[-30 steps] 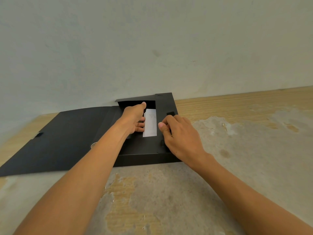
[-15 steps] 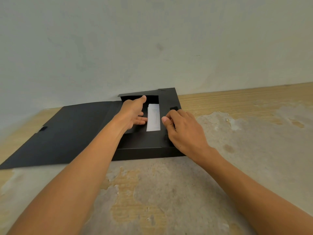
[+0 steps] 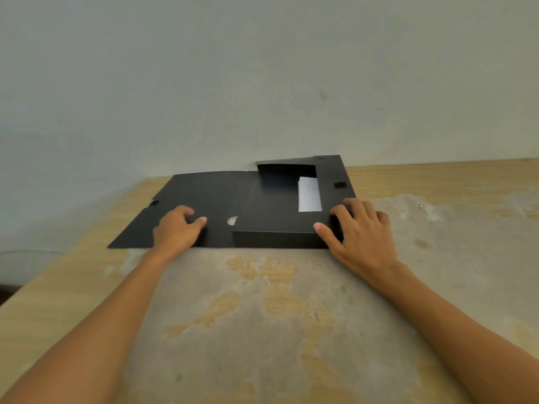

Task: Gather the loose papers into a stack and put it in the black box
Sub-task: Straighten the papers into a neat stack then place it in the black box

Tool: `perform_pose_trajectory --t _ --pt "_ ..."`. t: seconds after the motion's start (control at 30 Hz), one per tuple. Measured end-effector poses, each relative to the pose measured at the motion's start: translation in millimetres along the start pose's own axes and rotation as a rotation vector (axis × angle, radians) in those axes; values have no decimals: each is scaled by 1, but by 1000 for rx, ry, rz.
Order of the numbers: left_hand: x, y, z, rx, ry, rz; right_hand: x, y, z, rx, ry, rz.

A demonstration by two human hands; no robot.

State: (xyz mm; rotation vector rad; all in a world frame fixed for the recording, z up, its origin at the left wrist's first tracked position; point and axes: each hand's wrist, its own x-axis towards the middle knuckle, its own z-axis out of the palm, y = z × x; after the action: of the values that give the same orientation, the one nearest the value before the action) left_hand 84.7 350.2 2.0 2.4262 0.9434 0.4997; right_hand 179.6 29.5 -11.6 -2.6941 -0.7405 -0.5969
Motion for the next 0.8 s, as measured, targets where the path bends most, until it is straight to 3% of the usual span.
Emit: perform_pose_trajectory --t 0.27,0.6,0.7,0.8 --pt "4 -95 -37 231 87 -273 -20 -20 4 109 -42 202" --pt "1 -89 -55 211 39 -194 -21 -25 5 173 -2 191" --pt "7 -86 -63 -40 97 -264 -21 -23 6 172 8 187" --pt "20 -87 -73 -677 304 -482 -21 -24 6 175 20 180"
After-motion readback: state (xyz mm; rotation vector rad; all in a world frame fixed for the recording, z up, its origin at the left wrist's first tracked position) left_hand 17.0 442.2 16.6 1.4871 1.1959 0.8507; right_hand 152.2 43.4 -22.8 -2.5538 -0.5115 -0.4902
